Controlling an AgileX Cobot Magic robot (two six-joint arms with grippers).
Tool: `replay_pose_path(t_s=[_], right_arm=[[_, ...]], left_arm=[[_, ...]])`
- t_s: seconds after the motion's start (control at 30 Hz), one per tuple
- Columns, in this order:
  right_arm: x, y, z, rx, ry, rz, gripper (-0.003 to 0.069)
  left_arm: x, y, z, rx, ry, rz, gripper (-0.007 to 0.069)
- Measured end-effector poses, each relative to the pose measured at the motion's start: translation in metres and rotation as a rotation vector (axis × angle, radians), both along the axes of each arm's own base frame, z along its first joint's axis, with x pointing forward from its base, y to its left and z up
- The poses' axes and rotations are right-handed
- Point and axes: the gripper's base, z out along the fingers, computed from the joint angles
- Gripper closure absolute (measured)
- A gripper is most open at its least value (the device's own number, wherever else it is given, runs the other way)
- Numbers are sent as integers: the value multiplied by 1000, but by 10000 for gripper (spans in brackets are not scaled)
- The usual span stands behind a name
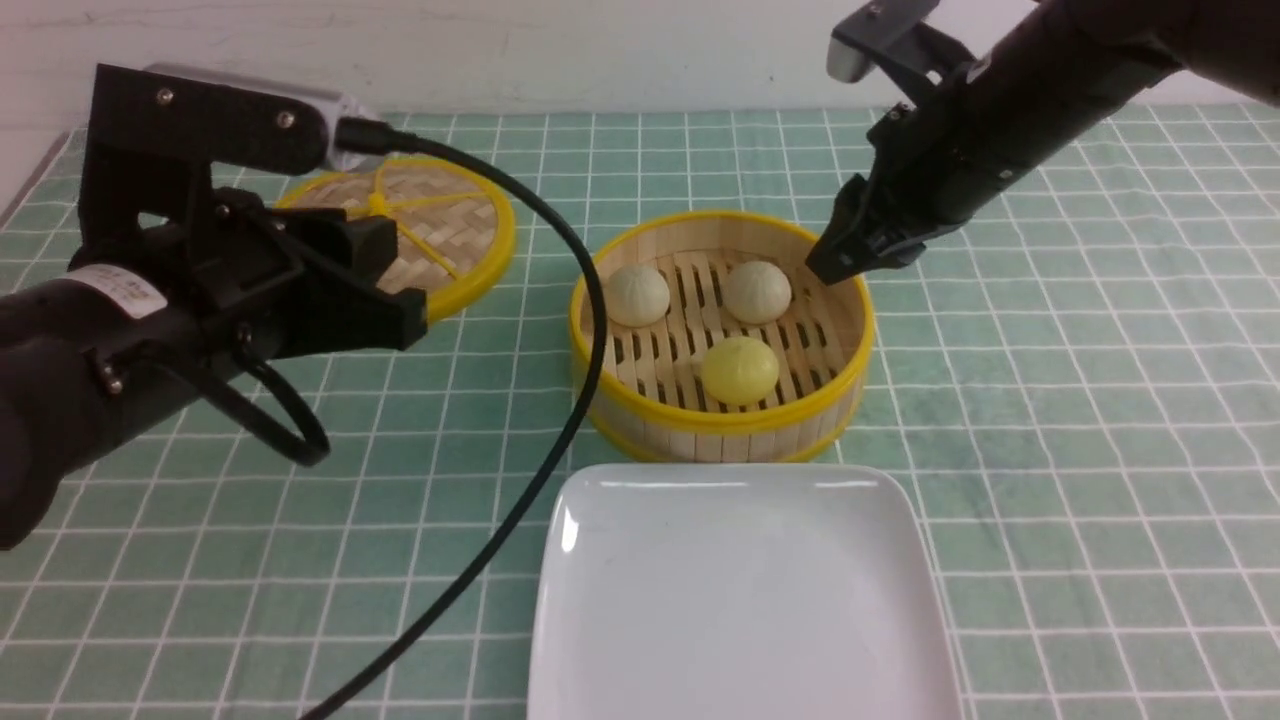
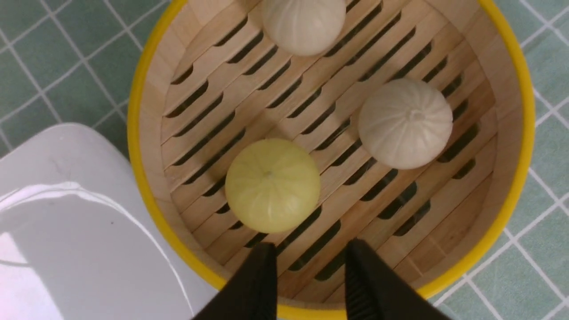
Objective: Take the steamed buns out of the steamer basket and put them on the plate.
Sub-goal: Use the right arm to grab the steamed stuffed bun that is closest to it
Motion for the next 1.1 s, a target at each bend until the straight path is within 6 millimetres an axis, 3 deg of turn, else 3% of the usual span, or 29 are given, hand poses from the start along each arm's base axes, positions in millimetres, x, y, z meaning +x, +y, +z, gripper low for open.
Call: replay_pose_path(t_s=[0.2, 0.33, 0.43, 0.67, 0.93, 1.1], right_arm=[[8, 7, -13, -6, -1, 22, 344], [13, 22, -33, -9, 19, 43, 235], [15, 33, -44, -10, 11, 53, 195], [19, 45, -65, -27, 33, 67, 196], [19, 49, -68, -27, 26, 71, 213], [23, 51, -83, -42, 46, 71, 213]], left_arm=[[5, -2, -9, 12, 36, -1, 379], [6, -2, -10, 13, 38, -1, 379], [6, -2, -10, 11, 38, -1, 379], [6, -2, -10, 10, 39, -1, 379], [6, -2, -10, 10, 39, -1, 379], [6, -2, -10, 10, 39, -1, 379]])
